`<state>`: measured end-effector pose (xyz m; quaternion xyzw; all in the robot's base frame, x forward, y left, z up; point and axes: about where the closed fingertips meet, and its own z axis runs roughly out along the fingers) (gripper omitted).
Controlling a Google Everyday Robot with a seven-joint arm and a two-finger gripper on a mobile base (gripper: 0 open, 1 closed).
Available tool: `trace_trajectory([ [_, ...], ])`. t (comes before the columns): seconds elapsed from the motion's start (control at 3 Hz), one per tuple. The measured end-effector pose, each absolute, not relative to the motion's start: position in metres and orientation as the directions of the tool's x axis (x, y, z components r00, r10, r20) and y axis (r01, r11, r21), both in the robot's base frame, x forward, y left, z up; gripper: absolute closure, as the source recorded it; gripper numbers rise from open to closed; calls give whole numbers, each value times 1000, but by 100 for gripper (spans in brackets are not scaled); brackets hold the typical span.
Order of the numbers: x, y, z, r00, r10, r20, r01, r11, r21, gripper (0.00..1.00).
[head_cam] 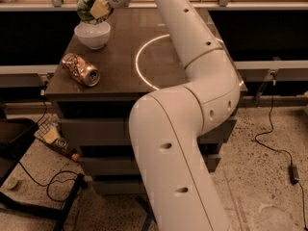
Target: Place green jalapeno chip bag into white bowl
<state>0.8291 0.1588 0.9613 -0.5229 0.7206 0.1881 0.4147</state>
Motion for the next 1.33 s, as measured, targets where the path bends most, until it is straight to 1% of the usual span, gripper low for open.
trace_trajectory([
  [0.33, 843, 164, 951, -115, -609, -785, -894, 407, -185, 100],
  [0.67, 842, 167, 948, -116, -610, -784, -897, 403, -181, 82],
  [1.33, 843, 173, 940, -120, -614, -780, -902, 396, -173, 35],
])
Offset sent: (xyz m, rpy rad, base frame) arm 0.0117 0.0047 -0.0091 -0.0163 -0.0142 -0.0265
